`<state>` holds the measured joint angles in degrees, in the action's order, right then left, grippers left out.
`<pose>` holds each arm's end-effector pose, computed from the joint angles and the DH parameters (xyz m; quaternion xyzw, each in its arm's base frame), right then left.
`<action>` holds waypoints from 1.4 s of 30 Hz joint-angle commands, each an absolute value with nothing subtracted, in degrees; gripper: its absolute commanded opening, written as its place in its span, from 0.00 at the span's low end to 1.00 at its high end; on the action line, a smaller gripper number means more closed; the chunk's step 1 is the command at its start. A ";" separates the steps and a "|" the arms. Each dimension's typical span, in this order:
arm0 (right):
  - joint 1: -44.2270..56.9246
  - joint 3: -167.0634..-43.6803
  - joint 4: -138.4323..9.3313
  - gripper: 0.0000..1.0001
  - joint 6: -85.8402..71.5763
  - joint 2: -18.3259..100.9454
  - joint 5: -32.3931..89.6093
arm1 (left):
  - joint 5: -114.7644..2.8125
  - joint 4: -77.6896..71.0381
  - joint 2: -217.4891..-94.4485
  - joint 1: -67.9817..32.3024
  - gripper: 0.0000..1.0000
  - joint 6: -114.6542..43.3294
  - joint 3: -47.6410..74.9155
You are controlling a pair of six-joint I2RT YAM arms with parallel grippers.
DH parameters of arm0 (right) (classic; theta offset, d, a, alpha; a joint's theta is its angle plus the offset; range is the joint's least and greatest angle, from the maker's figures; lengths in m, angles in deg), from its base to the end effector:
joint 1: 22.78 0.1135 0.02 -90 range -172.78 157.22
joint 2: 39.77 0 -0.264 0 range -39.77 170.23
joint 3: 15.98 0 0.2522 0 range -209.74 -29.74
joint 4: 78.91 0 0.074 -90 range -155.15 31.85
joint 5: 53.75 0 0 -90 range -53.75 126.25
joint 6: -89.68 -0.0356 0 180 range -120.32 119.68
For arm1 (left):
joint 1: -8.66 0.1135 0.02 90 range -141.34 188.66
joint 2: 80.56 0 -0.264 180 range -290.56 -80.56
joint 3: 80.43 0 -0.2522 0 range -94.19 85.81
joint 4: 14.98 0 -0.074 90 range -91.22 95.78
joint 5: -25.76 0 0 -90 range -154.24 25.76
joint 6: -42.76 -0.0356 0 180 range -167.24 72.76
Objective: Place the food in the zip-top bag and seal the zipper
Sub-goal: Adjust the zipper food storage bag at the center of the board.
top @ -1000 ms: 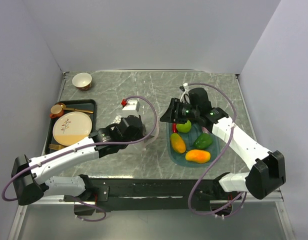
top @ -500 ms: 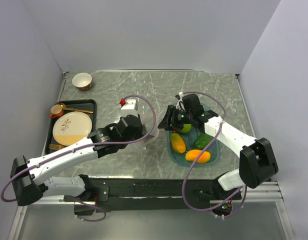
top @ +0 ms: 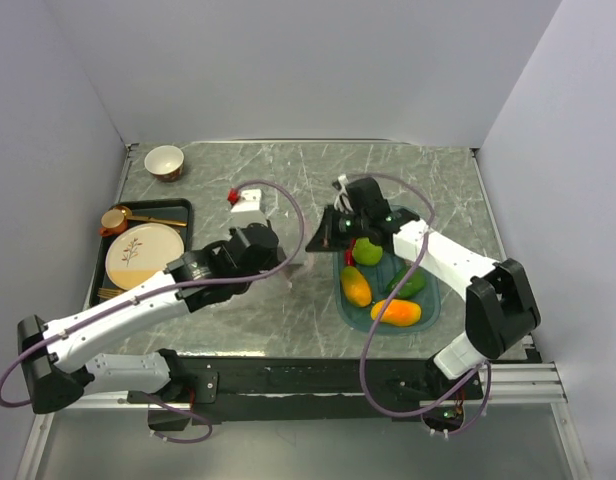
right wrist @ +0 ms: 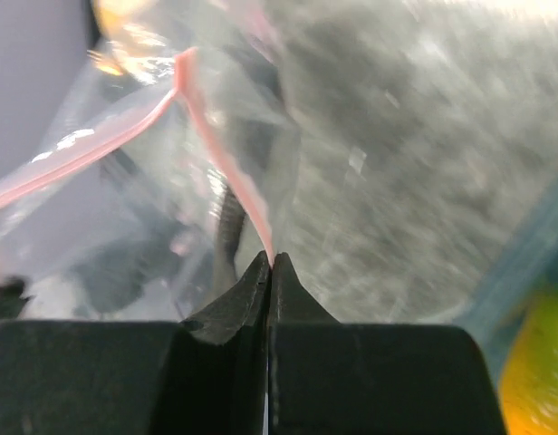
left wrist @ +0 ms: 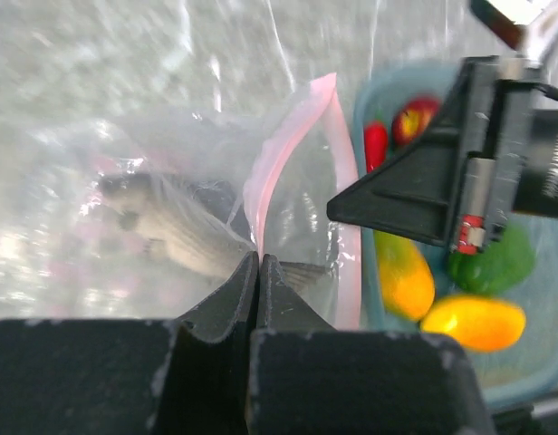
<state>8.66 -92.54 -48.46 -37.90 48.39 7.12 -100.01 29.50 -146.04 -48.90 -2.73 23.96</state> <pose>0.2782 0.1904 0.2563 -0.0547 0.8886 0.4122 0.1939 0.1483 -0.1945 0.3400 -0.0468 0.8525 -0.1746 0.4905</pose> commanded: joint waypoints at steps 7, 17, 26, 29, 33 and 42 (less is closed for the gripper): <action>11.76 -107.60 -44.95 0.00 -33.37 43.96 16.56 | -122.40 39.90 -133.74 -49.08 0.01 0.91 13.82; 17.39 -111.74 -40.19 0.00 -32.13 54.96 20.24 | -118.74 39.14 -134.52 -49.09 0.01 1.11 15.31; 16.25 -106.12 -41.68 0.02 -33.10 51.64 29.39 | -112.23 33.43 -142.17 -49.08 0.01 2.95 19.88; 15.46 -105.33 -39.32 0.04 -33.10 51.90 31.06 | -110.65 30.42 -143.48 -49.08 0.01 2.33 21.03; 14.32 -101.29 -39.66 0.06 -33.97 50.15 31.59 | -110.03 30.68 -145.69 -49.08 0.01 2.85 20.42; 12.38 -95.40 -44.65 0.18 -33.63 45.94 26.50 | -107.92 26.04 -147.36 -49.08 0.01 2.68 23.22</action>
